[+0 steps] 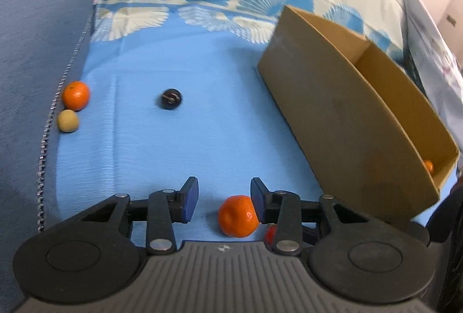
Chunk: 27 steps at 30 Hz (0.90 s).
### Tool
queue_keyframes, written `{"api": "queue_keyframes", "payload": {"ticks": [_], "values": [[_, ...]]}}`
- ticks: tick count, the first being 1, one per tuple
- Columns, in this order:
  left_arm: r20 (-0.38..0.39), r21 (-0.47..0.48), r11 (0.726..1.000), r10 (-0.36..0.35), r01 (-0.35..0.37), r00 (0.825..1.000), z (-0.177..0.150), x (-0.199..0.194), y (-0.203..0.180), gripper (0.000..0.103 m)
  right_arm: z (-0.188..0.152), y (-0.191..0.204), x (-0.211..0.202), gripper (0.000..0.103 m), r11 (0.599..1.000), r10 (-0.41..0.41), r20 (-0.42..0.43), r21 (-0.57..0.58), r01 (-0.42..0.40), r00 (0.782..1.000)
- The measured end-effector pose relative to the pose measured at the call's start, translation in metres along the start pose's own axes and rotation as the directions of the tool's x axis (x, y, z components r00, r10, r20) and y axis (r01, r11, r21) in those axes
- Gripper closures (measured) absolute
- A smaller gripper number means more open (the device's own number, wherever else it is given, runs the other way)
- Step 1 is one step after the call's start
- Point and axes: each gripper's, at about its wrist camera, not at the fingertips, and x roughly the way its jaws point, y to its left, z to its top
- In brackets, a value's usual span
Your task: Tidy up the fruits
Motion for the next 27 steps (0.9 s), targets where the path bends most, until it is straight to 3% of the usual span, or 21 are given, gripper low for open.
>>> {"api": "queue_keyframes", "payload": {"ticks": [5,7,17,19,22,27], "values": [[-0.065,0.061,0.998,-0.007,0.011,0.998,-0.001,0.016,-0.010,0.058,0.001,-0.002,0.001,0.071,1.000,0.003,0.000,-0.004,-0.003,1.000],[-0.084,0.079,0.997,-0.015,0.022,0.996,-0.001,0.022,-0.013,0.052,0.000,-0.002,0.001,0.071,1.000,0.003,0.000,-0.006,-0.003,1.000],[-0.152,0.124,0.991,-0.027,0.046,0.988,-0.005,0.038,-0.019,0.053,-0.001,0.000,0.001,0.071,1.000,0.002,0.002,-0.016,-0.002,1.000],[-0.147,0.125,0.991,-0.032,0.051,0.989,-0.005,0.038,-0.020,0.063,-0.001,0.001,0.000,0.071,1.000,0.000,0.004,-0.019,0.000,1.000],[-0.092,0.120,0.993,-0.014,0.025,0.996,-0.005,0.029,-0.020,0.063,-0.001,0.002,-0.001,0.071,1.000,0.000,0.006,-0.019,0.000,1.000],[-0.020,0.016,0.999,0.043,-0.042,0.999,-0.002,0.017,0.000,0.063,-0.003,0.002,-0.003,0.071,0.999,-0.032,0.024,-0.015,0.032,0.999]]}}
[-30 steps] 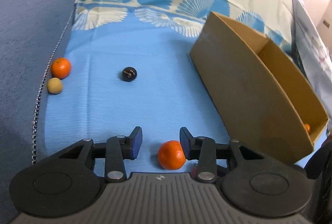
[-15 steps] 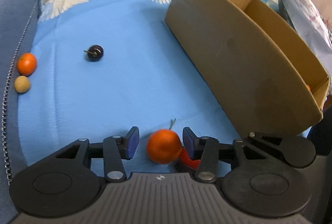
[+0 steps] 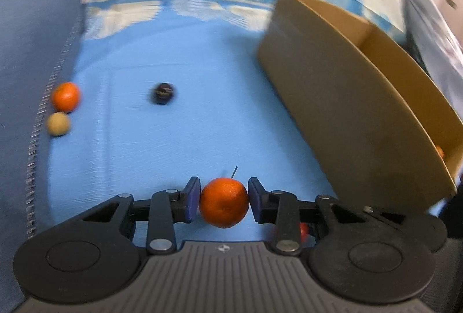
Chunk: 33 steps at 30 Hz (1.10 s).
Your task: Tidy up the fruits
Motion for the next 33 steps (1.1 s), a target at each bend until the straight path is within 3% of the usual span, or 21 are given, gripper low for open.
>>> {"api": "queue_keyframes", "payload": {"ticks": [5,12,21,27,33], "values": [[-0.042,-0.041,0.999,0.015,-0.017,0.999,0.004,0.003,0.009,0.063,0.000,-0.002,0.000,0.071,1.000,0.002,-0.014,0.006,-0.002,1.000],[-0.116,0.048,0.997,0.071,-0.066,0.991,0.003,0.020,-0.007,0.058,0.003,-0.003,0.003,0.071,1.000,0.006,-0.019,0.002,-0.006,1.000],[-0.114,0.039,0.996,0.086,-0.082,0.990,0.000,0.022,-0.005,0.062,0.003,-0.002,0.003,0.071,1.000,0.005,-0.018,0.001,-0.005,1.000],[-0.007,0.026,0.998,0.065,-0.064,0.998,0.000,0.000,-0.008,0.063,0.002,0.001,-0.002,0.072,1.000,-0.007,0.003,-0.002,0.007,1.000],[0.120,-0.034,0.997,0.071,-0.067,0.990,-0.001,-0.031,-0.005,0.063,0.009,0.006,-0.020,0.072,1.000,-0.009,0.077,-0.002,0.009,0.997]]}}
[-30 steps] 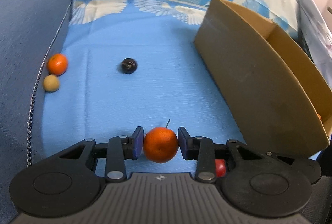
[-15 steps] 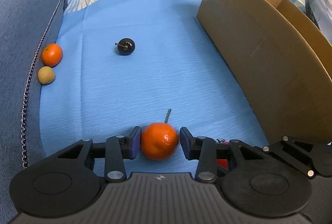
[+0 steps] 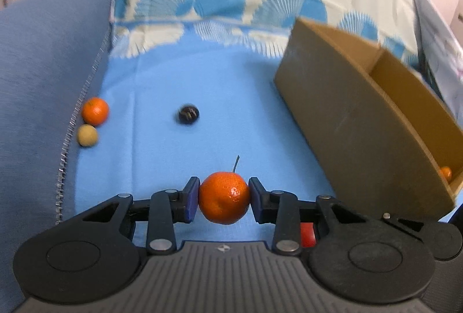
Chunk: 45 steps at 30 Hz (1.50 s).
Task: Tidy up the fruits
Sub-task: 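Carry the tomato and tangerine up over the cardboard box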
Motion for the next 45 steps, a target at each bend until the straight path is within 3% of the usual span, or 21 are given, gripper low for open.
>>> {"api": "queue_keyframes", "payload": {"ticks": [6,15,20,27,32,37,40,45], "values": [[0.142,-0.063,0.998,0.012,-0.003,0.990,-0.001,-0.037,0.005,0.063,0.003,0.007,-0.026,0.072,1.000,0.022,0.063,-0.023,-0.020,0.998],[0.227,-0.065,0.998,0.002,0.013,0.974,0.008,-0.073,-0.005,0.063,0.019,-0.015,-0.075,0.072,1.000,0.020,0.195,-0.015,-0.017,0.981],[0.268,-0.050,0.998,-0.024,0.039,0.963,0.015,-0.089,-0.016,0.062,0.035,-0.045,-0.112,0.072,1.000,0.000,0.300,0.010,-0.003,0.954],[0.297,-0.032,0.996,-0.067,0.080,0.952,0.031,-0.098,-0.038,0.062,0.070,-0.121,-0.154,0.072,0.999,-0.051,0.432,0.012,0.051,0.900],[0.283,-0.053,0.995,-0.068,0.086,0.957,0.047,-0.095,-0.048,0.062,0.072,-0.183,-0.157,0.072,0.989,-0.143,0.418,0.039,0.140,0.897],[0.257,-0.067,0.994,-0.066,0.086,0.964,0.062,-0.088,-0.061,0.062,0.051,-0.234,-0.146,0.072,0.971,-0.224,0.370,0.163,0.174,0.902],[0.243,-0.062,0.995,-0.064,0.082,0.968,0.070,-0.082,-0.072,0.062,0.044,-0.248,-0.148,0.072,0.959,-0.235,0.375,0.239,0.151,0.897],[0.244,-0.033,0.998,-0.046,0.056,0.969,0.074,-0.070,-0.094,0.062,0.035,-0.258,-0.149,0.072,0.954,-0.268,0.363,0.232,0.192,0.892]]}}
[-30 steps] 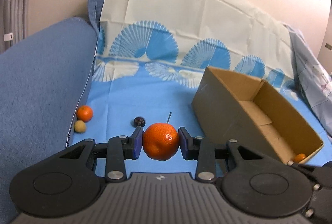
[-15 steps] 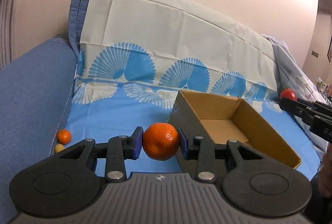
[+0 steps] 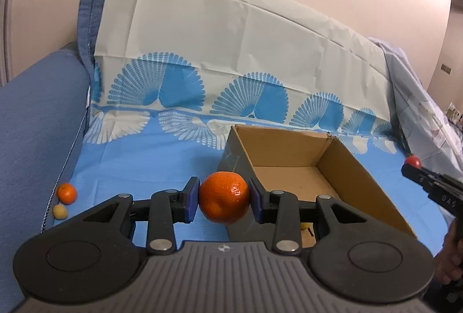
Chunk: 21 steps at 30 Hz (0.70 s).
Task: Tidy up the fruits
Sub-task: 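Carry the tomato and tangerine up over the cardboard box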
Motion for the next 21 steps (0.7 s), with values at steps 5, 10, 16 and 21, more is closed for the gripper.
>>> {"api": "queue_keyframes", "payload": {"ticks": [5,10,16,21], "values": [[0.060,-0.035,0.995,-0.093,0.095,0.994,-0.007,0.009,-0.018,0.062,-0.001,-0.011,0.001,0.072,0.999,-0.040,-0.011,-0.002,0.040,0.999],[0.064,0.029,0.987,-0.160,0.159,0.985,-0.019,0.023,-0.044,0.062,-0.002,-0.015,0.001,0.072,0.998,-0.065,-0.012,-0.011,0.065,0.998],[0.064,0.052,0.977,-0.208,0.205,0.976,-0.029,0.037,-0.061,0.062,-0.005,-0.013,0.008,0.072,0.994,-0.099,-0.031,-0.051,0.097,0.995],[0.025,0.141,0.963,-0.236,0.230,0.971,-0.041,0.050,-0.087,0.062,-0.007,-0.008,0.015,0.072,0.992,-0.107,-0.045,-0.076,0.104,0.993]]}}
